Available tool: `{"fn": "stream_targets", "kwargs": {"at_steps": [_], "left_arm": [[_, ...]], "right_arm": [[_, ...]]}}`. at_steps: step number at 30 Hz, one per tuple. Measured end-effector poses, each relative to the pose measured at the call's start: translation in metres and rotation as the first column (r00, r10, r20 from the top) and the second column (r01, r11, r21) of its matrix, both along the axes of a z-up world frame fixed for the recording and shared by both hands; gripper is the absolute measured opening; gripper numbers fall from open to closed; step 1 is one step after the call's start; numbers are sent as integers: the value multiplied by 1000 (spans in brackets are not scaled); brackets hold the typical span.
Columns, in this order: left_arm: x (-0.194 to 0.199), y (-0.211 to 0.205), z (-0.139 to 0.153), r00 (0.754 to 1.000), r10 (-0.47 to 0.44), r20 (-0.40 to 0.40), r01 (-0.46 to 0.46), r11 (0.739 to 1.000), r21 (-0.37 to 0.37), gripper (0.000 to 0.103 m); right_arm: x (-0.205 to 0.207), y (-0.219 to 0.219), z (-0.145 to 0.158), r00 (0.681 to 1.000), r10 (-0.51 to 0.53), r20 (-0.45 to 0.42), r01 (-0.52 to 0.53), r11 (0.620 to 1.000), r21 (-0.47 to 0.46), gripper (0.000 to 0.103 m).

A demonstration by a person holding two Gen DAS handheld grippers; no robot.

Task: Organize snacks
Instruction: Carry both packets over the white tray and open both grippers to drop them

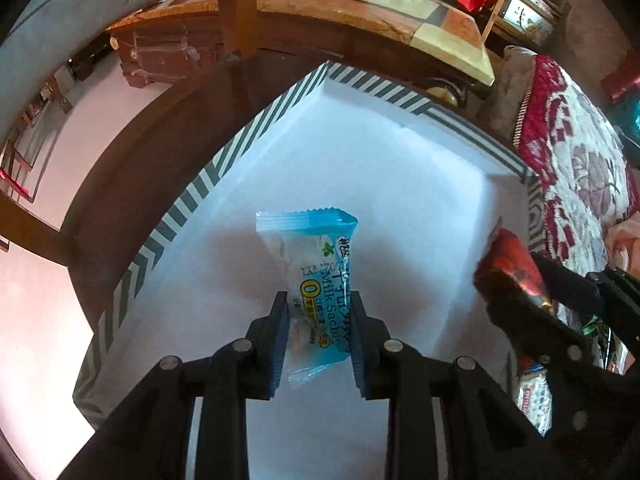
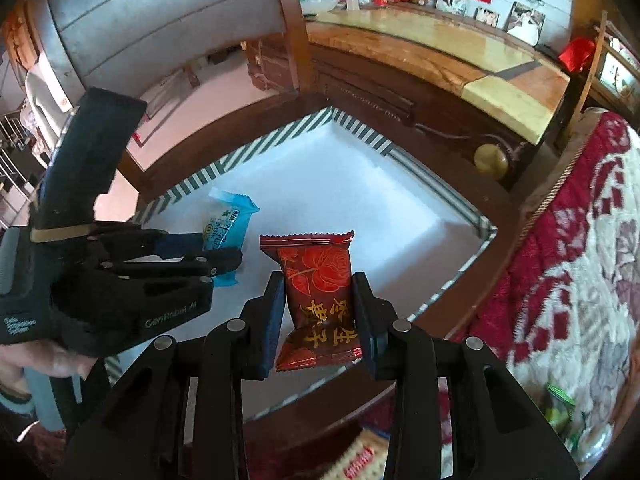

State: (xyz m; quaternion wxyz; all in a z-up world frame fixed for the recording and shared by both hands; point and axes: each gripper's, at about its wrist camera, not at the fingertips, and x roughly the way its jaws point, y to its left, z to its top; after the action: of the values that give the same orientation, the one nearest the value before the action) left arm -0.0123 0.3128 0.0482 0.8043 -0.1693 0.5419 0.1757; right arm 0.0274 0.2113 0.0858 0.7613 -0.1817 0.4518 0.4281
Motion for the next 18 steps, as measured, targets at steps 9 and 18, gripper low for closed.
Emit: {"fn": "stream_targets", "kwargs": {"at_steps": [9,18], "left_arm": [[1,3,-3,999,41,-6,-41,999,14,32],[-13,-7,12,997,74,38,-76,996,44,72]], "right_arm": [[4,8,-26,998,-1,-57,0,1000,-25,33],[-5,-21,-4,997,-39,-70,43,997,63,49]]}}
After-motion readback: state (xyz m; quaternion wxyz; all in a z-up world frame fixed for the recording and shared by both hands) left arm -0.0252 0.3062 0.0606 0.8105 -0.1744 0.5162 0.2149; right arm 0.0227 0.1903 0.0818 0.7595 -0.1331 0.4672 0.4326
